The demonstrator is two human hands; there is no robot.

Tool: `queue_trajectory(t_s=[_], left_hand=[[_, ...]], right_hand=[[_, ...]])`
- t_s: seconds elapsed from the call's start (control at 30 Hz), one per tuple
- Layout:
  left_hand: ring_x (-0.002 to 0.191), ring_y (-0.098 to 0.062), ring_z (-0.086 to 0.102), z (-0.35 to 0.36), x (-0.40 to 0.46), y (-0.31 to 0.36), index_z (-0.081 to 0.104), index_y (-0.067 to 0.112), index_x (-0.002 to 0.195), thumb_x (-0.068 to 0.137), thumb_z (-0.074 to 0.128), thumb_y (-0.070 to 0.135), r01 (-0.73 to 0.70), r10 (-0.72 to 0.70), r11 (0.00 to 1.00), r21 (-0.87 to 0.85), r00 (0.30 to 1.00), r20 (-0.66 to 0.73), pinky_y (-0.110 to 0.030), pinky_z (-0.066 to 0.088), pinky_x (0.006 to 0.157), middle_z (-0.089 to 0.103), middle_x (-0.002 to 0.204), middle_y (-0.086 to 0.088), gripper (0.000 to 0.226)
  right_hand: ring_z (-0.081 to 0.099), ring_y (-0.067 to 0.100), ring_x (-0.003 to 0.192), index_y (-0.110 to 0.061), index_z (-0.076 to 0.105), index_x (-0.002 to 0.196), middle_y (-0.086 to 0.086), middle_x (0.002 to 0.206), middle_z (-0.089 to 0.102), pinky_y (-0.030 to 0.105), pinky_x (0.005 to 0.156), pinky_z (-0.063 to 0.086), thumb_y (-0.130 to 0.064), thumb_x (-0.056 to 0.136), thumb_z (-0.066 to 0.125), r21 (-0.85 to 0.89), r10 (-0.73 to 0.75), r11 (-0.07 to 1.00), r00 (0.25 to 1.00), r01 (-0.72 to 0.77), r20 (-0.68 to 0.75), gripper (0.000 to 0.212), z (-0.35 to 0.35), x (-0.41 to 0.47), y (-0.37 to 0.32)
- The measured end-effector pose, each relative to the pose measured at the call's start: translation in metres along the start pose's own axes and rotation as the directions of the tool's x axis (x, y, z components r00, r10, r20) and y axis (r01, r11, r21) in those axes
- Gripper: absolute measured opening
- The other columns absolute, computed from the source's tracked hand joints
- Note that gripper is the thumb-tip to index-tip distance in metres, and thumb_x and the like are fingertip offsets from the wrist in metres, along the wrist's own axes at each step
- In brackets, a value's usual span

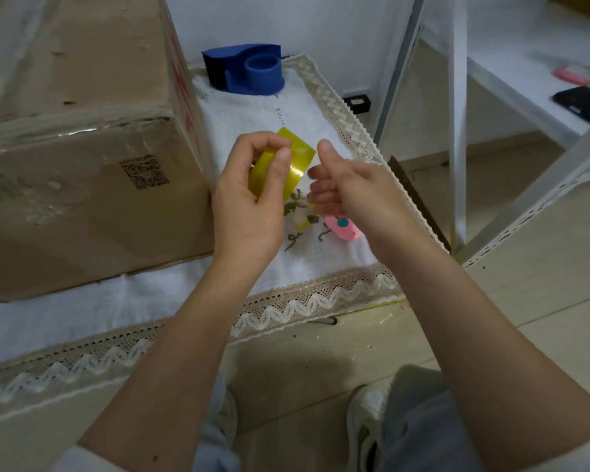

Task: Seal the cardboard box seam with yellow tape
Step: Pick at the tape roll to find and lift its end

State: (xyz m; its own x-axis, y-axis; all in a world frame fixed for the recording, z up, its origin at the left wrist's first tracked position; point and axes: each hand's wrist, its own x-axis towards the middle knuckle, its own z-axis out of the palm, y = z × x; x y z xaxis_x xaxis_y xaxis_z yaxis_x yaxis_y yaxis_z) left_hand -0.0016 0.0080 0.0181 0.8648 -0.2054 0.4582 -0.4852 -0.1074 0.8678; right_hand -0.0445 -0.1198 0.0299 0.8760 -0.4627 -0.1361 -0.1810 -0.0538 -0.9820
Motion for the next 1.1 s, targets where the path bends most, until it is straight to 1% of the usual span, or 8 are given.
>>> queue_trajectory(t_s=[0.13, 0.23, 0.33, 0.43, 0.57, 0.8, 0.93, 1.1], left_hand=[[0.085, 0.006, 0.058, 0.002, -0.005, 0.001, 0.062, 0.013, 0.101, 0.099, 0.058, 0.013, -0.102, 0.101, 0.995, 0.019, 0.994, 0.03, -0.011, 0.044, 0.077, 0.06, 0.09, 0.017, 0.005], [0.084, 0.003, 0.057, 0.001, -0.008, -0.003, 0.063, 0.016, 0.099, 0.096, 0.063, 0.015, -0.141, 0.137, 0.989, 0.054, 0.988, 0.069, -0.023, 0.05, 0.078, 0.06, 0.089, 0.017, 0.003], [0.089, -0.01, 0.06, 0.002, -0.009, -0.007, 0.061, 0.022, 0.096, 0.094, 0.066, 0.012, -0.165, 0.162, 0.984, 0.07, 0.985, 0.052, -0.036, 0.052, 0.081, 0.063, 0.094, 0.006, 0.011], [0.094, -0.012, 0.061, 0.002, -0.007, -0.01, 0.064, 0.017, 0.095, 0.093, 0.067, 0.011, -0.205, 0.205, 0.973, 0.103, 0.979, 0.012, -0.031, 0.051, 0.081, 0.064, 0.097, 0.0, 0.007], [0.091, -0.005, 0.058, 0.003, -0.007, -0.01, 0.069, 0.007, 0.092, 0.091, 0.069, 0.008, -0.26, 0.264, 0.956, 0.137, 0.965, -0.007, -0.02, 0.046, 0.082, 0.062, 0.096, 0.004, 0.002], [0.09, -0.002, 0.057, 0.007, -0.008, -0.011, 0.071, 0.002, 0.089, 0.088, 0.073, 0.005, -0.337, 0.342, 0.923, 0.185, 0.94, 0.004, -0.016, 0.044, 0.084, 0.062, 0.097, 0.003, 0.004], [0.094, -0.007, 0.059, 0.007, -0.009, -0.012, 0.072, 0.002, 0.088, 0.088, 0.073, 0.005, -0.361, 0.367, 0.909, 0.207, 0.93, 0.008, -0.017, 0.046, 0.085, 0.064, 0.098, 0.0, 0.004], [0.095, -0.01, 0.061, 0.009, -0.009, -0.012, 0.072, 0.002, 0.088, 0.088, 0.073, 0.005, -0.384, 0.389, 0.897, 0.222, 0.921, 0.019, -0.018, 0.048, 0.085, 0.068, 0.099, -0.007, 0.004]], right_hand=[[0.07, 0.017, 0.087, -0.019, 0.073, 0.095, -0.001, 0.091, 0.075, 0.035, 0.087, 0.053, -0.061, 0.091, 0.053, 0.177, 0.19, 0.958, 0.96, -0.227, 0.204, 0.047, 0.005, 0.004, -0.002], [0.067, 0.014, 0.092, -0.02, 0.068, 0.103, 0.0, 0.099, 0.071, 0.029, 0.087, 0.05, -0.044, 0.096, 0.055, 0.336, 0.158, 0.912, 0.957, -0.236, 0.243, 0.029, 0.001, 0.005, -0.002], [0.067, 0.016, 0.107, -0.014, 0.065, 0.117, 0.004, 0.111, 0.071, 0.03, 0.098, 0.049, -0.033, 0.1, 0.05, 0.403, 0.12, 0.882, 0.943, -0.245, 0.31, 0.03, -0.003, 0.002, -0.004], [0.066, 0.02, 0.11, -0.009, 0.062, 0.119, 0.007, 0.11, 0.071, 0.035, 0.107, 0.046, -0.022, 0.101, 0.046, 0.448, 0.091, 0.86, 0.938, -0.243, 0.335, 0.027, -0.004, 0.0, -0.006], [0.07, 0.018, 0.087, -0.012, 0.064, 0.092, 0.004, 0.091, 0.073, 0.033, 0.092, 0.053, -0.016, 0.096, 0.047, 0.51, 0.102, 0.826, 0.953, -0.241, 0.285, 0.019, -0.002, 0.001, -0.008], [0.068, 0.015, 0.068, -0.015, 0.058, 0.084, 0.0, 0.073, 0.072, 0.025, 0.066, 0.058, -0.015, 0.092, 0.042, 0.546, 0.093, 0.809, 0.965, -0.217, 0.245, 0.017, 0.0, 0.003, -0.008], [0.067, 0.018, 0.071, -0.012, 0.055, 0.098, 0.006, 0.08, 0.069, 0.026, 0.067, 0.059, -0.012, 0.091, 0.041, 0.578, 0.082, 0.789, 0.968, -0.208, 0.236, 0.016, 0.0, 0.006, -0.006], [0.068, 0.022, 0.079, -0.006, 0.062, 0.089, 0.008, 0.083, 0.07, 0.031, 0.077, 0.059, 0.002, 0.084, 0.039, 0.601, 0.096, 0.774, 0.975, -0.199, 0.199, 0.025, 0.003, 0.002, -0.002]])
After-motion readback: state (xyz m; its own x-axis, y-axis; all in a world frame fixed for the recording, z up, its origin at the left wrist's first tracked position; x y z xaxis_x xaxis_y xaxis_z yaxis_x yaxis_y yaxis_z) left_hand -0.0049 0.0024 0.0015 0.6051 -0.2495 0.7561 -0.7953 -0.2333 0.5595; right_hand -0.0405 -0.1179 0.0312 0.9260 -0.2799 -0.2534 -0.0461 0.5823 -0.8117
